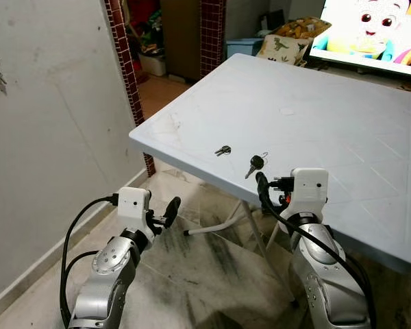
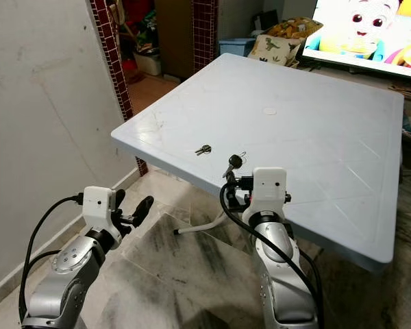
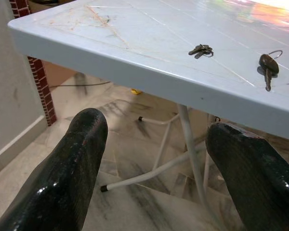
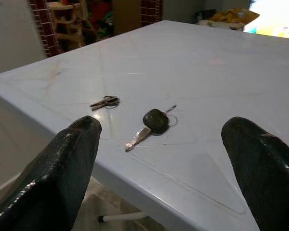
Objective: Hang keys on a hook
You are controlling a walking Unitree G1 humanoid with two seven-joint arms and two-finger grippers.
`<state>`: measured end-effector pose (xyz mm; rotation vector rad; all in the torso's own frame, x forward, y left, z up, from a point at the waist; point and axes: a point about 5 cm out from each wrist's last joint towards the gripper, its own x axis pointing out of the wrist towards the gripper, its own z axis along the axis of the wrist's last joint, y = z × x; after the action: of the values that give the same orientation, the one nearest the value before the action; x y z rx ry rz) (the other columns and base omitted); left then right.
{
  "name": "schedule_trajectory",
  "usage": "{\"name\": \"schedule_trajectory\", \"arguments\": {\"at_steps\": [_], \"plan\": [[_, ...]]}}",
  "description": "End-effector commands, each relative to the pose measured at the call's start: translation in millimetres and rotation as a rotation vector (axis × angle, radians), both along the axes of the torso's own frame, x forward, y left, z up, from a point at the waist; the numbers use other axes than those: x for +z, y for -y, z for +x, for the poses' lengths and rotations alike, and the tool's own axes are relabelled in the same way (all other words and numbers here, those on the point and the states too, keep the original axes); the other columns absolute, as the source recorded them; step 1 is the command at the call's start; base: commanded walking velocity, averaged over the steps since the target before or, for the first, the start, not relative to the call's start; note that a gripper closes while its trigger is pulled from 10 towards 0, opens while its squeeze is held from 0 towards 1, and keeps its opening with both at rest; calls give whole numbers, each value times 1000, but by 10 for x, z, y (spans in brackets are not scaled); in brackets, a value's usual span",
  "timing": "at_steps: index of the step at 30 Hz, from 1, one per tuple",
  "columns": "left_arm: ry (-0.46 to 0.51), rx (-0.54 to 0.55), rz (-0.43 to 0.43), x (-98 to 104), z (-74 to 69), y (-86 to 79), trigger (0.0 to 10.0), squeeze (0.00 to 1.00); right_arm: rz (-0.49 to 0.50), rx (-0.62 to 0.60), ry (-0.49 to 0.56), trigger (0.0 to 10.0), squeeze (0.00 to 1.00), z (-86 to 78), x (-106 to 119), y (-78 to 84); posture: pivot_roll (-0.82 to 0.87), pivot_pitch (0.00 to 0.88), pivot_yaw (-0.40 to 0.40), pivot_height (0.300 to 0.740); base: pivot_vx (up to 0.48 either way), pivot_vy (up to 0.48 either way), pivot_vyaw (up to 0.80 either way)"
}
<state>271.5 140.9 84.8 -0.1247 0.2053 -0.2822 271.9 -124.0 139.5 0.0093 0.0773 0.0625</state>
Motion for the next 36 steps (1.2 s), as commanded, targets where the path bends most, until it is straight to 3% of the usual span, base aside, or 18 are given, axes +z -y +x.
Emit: {"name": "schedule_trajectory", "arguments": {"at_steps": [1,21,36], "plan": [[-5,-4,0,7,13,16,10000,0,-5,-9,11,10000,0,16,26,35,-43,19,25,740,0,-371,0],[-1,3,-2,16,29,16,10000,0,21,-15,5,10000,0,32,35,27,-45,21,24,740,0,-343,0],[4,23,29,13,37,2,10000,0,27,-13,8,10000,0,35,47,20,-46,20,24,740,0,0,0]]}}
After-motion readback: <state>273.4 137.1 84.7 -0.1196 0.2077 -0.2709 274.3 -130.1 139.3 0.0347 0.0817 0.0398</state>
